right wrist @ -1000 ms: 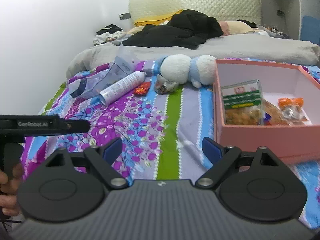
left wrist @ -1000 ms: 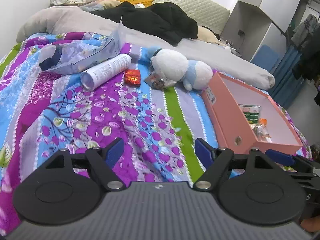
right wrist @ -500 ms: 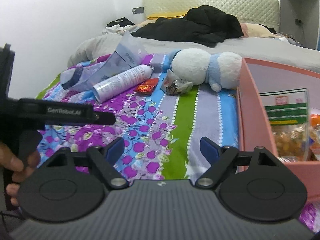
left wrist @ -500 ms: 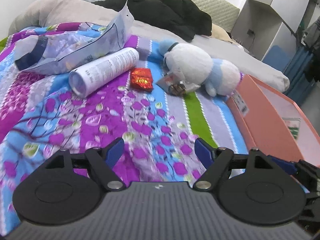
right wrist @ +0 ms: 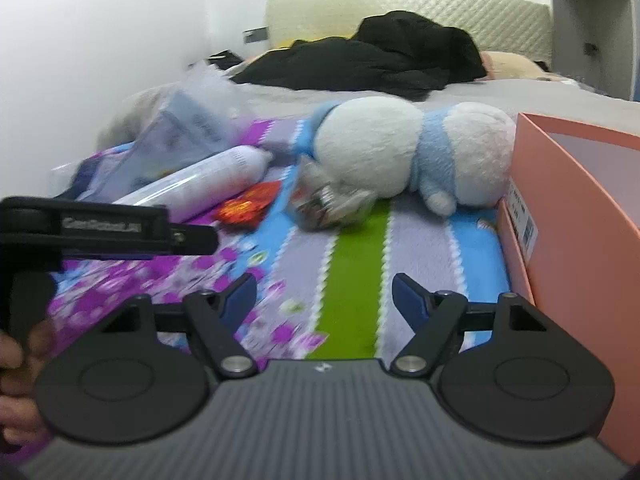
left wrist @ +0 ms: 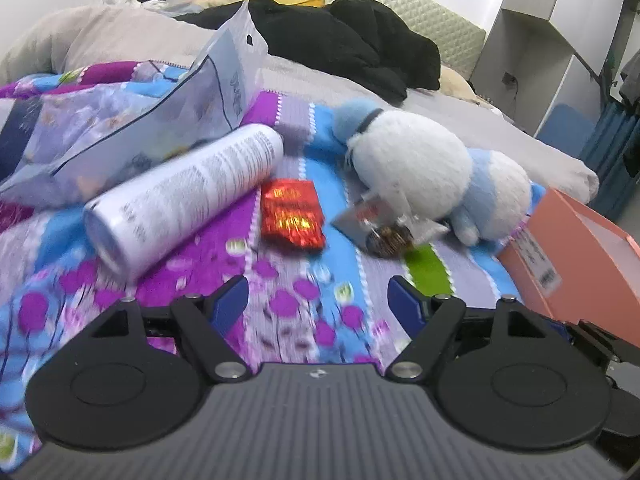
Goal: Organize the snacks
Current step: 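Reach the left tool to the red foil tea packet while the right tool reaches the clear snack bag, then close the left tool on the red foil packet while the right tool grips the clear bag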
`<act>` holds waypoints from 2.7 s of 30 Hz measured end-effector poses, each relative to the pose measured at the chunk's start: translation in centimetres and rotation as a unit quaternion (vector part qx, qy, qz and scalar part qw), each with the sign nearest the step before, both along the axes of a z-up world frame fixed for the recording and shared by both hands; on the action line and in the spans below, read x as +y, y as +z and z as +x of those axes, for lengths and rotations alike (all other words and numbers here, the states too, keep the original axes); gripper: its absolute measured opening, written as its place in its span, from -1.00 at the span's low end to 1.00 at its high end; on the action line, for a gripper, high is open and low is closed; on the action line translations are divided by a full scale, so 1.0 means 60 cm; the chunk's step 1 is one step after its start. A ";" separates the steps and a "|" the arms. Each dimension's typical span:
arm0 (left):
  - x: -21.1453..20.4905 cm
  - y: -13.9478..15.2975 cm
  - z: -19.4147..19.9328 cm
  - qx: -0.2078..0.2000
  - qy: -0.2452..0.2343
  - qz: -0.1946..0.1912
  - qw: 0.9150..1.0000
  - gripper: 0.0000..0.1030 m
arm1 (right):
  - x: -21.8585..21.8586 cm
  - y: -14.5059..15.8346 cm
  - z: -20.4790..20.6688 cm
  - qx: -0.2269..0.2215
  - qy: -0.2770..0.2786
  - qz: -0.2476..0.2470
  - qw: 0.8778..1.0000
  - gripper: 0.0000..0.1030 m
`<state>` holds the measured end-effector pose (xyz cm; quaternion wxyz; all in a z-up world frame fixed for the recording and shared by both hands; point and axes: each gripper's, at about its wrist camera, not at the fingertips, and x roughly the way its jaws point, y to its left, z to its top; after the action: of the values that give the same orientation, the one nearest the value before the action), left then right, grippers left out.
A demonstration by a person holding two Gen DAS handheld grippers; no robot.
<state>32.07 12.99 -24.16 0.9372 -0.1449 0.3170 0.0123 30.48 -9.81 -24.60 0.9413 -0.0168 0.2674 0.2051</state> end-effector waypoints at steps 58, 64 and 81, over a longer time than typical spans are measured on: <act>-0.053 0.045 -0.147 0.014 0.000 0.001 1.000 0.11 | -0.038 0.021 -0.070 0.031 -0.026 -0.030 0.999 0.06; -0.070 0.067 -0.198 0.019 -0.002 0.002 1.000 0.11 | -0.053 0.037 -0.121 0.041 -0.024 -0.033 0.998 0.05; -0.092 0.183 -0.289 0.003 -0.018 -0.006 1.000 0.11 | -0.095 0.136 -0.226 0.027 -0.027 -0.020 0.999 0.04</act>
<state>14.71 7.45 -13.19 0.9353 -0.1450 0.3227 -0.0061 16.93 -15.48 -16.46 0.9385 -0.0225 0.2971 0.1743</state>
